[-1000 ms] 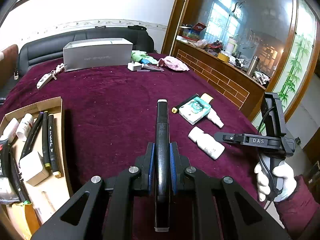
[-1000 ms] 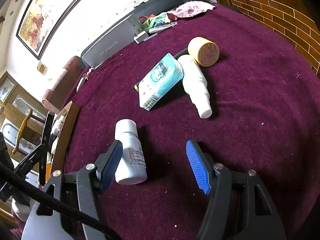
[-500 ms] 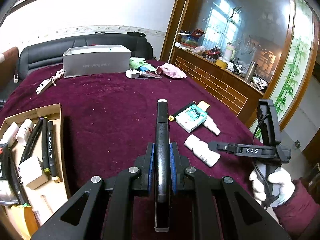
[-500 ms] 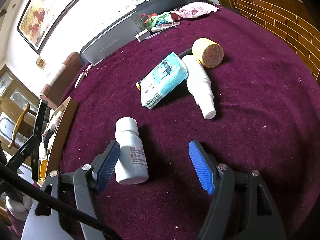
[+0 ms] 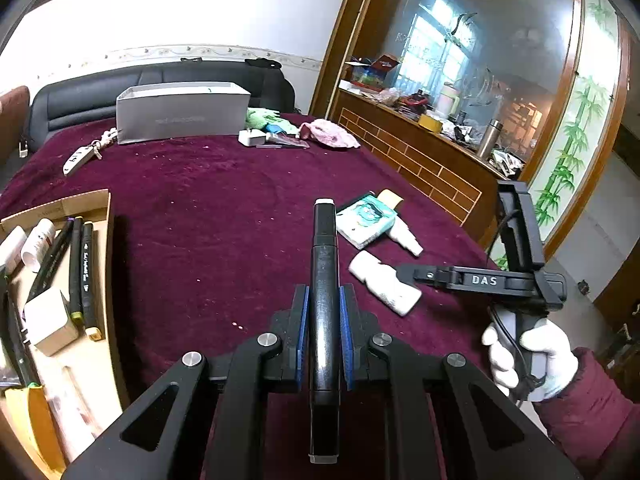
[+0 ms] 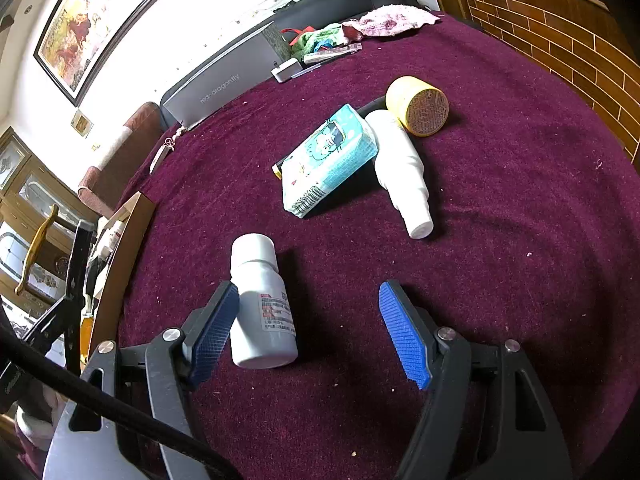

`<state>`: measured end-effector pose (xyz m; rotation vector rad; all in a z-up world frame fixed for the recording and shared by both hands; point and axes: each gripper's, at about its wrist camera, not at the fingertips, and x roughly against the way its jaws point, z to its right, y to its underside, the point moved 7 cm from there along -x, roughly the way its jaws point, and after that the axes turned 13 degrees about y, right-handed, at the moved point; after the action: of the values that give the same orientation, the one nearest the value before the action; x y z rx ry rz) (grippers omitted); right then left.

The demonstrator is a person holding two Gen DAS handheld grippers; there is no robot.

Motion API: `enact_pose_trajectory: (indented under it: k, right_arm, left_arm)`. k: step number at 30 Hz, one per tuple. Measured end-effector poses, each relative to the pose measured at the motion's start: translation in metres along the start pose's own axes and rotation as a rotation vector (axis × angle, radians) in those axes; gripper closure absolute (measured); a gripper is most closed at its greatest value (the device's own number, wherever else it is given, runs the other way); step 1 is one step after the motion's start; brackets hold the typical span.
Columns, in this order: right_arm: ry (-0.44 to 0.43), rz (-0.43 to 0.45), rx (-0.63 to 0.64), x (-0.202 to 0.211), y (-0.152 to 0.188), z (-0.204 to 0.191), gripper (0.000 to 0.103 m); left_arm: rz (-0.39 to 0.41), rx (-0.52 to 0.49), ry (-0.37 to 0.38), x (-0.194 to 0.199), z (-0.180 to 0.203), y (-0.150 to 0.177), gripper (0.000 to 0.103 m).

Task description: Organize objects

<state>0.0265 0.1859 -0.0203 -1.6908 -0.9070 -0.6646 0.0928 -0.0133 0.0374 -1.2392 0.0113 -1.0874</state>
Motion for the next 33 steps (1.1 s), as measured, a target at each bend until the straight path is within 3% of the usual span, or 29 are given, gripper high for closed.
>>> enact_pose_trajectory:
  k: [6, 10, 14, 21, 26, 28, 29, 30, 33]
  right_arm:
    - [0.003, 0.000, 0.001, 0.000, 0.000, -0.001, 0.031]
    - [0.058, -0.010, -0.017, 0.002, -0.003, 0.002, 0.031]
    - [0.034, -0.010, -0.032, 0.011, -0.005, -0.001, 0.031]
    - [0.023, -0.007, 0.052, 0.015, -0.006, -0.033, 0.031]
    - [0.160, -0.027, 0.195, -0.005, 0.002, -0.055, 0.031]
    - [0.224, -0.030, 0.226, -0.012, 0.004, -0.056, 0.043]
    - [0.247, -0.043, 0.233, -0.016, 0.004, -0.055, 0.063]
    - [0.267, -0.058, 0.238, -0.019, 0.006, -0.053, 0.071]
    - [0.291, -0.066, 0.243, -0.020, 0.008, -0.053, 0.071]
  left_arm:
    - [0.021, -0.002, 0.014, 0.009, 0.004, -0.003, 0.091]
    - [0.042, 0.016, 0.008, 0.021, -0.004, -0.004, 0.091]
    - [0.061, 0.041, -0.029, 0.035, -0.020, -0.003, 0.091]
    - [0.068, 0.092, -0.053, 0.044, -0.045, 0.005, 0.091]
    - [0.063, 0.093, -0.051, 0.044, -0.048, 0.009, 0.091]
    - [0.063, 0.093, -0.054, 0.046, -0.050, 0.010, 0.091]
    - [0.064, 0.098, -0.055, 0.046, -0.051, 0.011, 0.091]
    - [0.066, 0.103, -0.056, 0.048, -0.053, 0.011, 0.091]
    - [0.077, 0.117, -0.067, 0.054, -0.060, 0.012, 0.091]
